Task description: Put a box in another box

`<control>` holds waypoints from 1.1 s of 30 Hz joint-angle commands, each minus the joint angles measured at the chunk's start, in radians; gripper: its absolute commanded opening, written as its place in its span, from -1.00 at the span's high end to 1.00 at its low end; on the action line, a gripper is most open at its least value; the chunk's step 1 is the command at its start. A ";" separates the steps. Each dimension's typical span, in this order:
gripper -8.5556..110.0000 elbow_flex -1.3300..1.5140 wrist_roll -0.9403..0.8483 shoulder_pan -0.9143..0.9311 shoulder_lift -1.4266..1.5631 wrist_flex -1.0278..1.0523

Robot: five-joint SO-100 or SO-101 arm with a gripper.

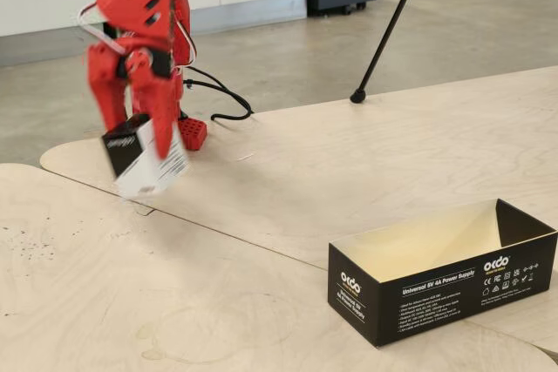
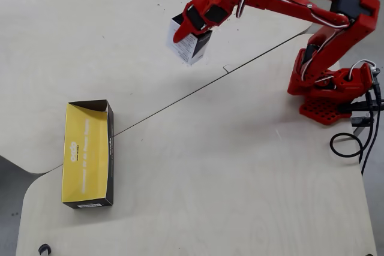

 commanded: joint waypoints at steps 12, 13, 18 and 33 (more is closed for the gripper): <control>0.64 -0.761 0.627 -0.463 -0.385 0.069; 0.64 -0.772 0.647 -0.474 -0.407 0.046; 0.64 -0.805 0.778 -0.506 -0.512 -0.058; 0.66 -1.057 0.828 -0.563 -0.884 -0.287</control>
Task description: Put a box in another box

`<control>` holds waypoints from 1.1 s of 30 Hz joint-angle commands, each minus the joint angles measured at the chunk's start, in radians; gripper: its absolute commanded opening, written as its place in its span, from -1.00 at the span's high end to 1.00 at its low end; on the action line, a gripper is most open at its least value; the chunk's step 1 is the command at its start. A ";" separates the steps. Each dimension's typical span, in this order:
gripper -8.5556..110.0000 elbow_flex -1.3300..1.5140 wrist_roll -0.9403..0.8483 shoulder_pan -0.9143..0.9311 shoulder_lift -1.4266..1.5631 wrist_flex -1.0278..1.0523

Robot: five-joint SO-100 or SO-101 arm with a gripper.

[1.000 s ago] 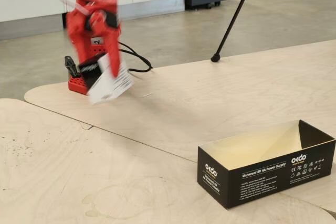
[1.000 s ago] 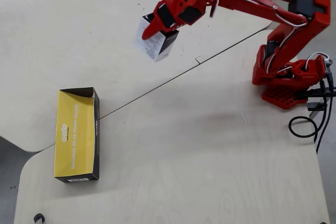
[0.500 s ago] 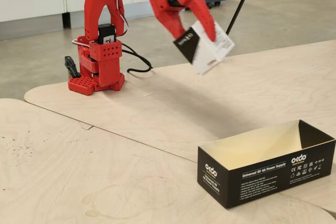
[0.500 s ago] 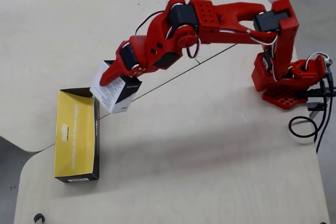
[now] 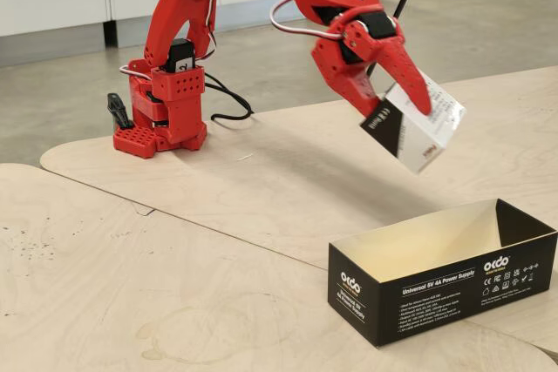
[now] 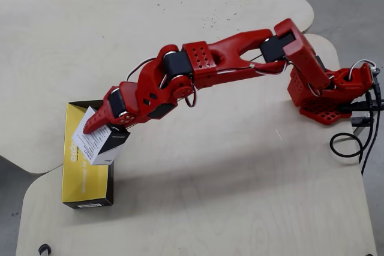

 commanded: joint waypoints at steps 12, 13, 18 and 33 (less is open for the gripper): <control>0.60 -0.124 -0.092 0.044 -0.098 -0.100; 0.57 -0.120 -0.098 0.049 -0.098 -0.103; 0.41 -0.094 -0.120 0.064 -0.087 -0.083; 0.18 0.064 -0.252 0.103 0.060 -0.074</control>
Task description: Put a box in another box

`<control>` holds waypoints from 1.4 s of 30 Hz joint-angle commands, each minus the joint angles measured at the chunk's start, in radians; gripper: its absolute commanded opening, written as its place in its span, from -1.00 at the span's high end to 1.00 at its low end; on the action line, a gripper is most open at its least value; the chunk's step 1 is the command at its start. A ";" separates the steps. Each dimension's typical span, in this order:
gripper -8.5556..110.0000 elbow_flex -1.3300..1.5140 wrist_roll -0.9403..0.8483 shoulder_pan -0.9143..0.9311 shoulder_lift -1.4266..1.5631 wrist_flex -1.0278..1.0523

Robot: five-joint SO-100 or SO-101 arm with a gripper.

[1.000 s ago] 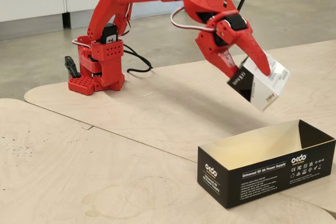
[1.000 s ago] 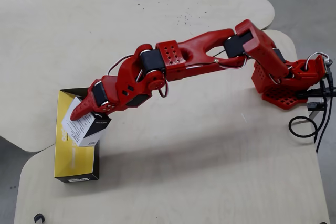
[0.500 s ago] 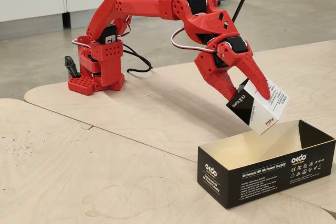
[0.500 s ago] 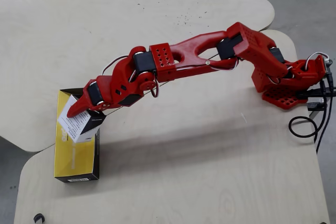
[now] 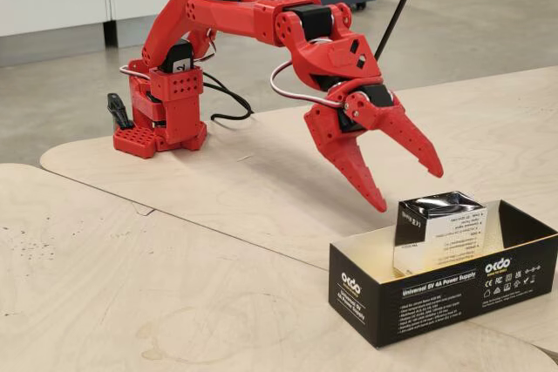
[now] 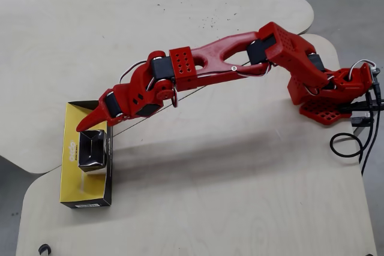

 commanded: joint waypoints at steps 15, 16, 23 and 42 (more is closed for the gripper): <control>0.46 0.753 -0.373 0.120 1.103 0.210; 0.49 0.841 -0.414 0.124 1.167 0.204; 0.87 1.442 -0.626 0.149 1.640 0.115; 0.87 2.290 -0.905 0.167 2.329 0.058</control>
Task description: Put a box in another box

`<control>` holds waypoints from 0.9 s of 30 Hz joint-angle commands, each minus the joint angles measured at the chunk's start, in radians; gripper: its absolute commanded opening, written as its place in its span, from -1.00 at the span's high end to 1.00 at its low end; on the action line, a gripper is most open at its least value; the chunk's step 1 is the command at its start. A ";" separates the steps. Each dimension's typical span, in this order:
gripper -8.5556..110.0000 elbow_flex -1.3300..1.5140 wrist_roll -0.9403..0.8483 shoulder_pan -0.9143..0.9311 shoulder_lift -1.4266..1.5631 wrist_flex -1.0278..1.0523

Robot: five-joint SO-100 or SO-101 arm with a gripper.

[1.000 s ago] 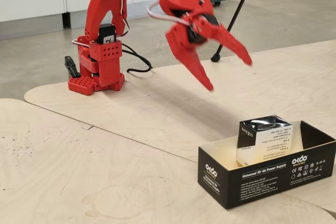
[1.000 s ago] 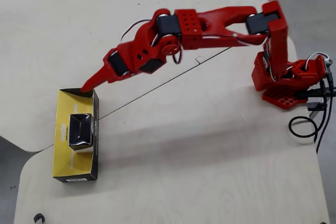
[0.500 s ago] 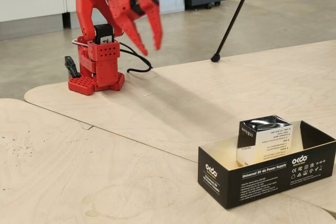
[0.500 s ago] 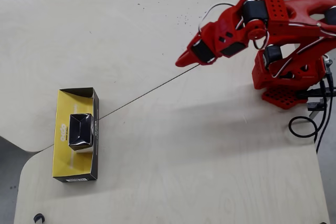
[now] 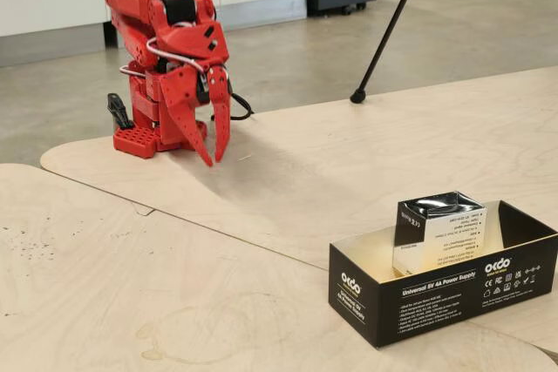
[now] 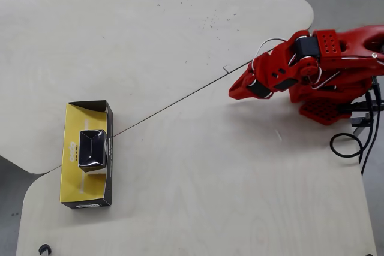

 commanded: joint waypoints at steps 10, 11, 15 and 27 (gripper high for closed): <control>0.87 0.005 -0.074 0.008 0.146 0.276; 0.87 0.005 -0.067 0.003 0.147 0.298; 0.87 0.005 -0.054 0.003 0.147 0.356; 0.86 0.005 -0.092 0.003 0.147 0.407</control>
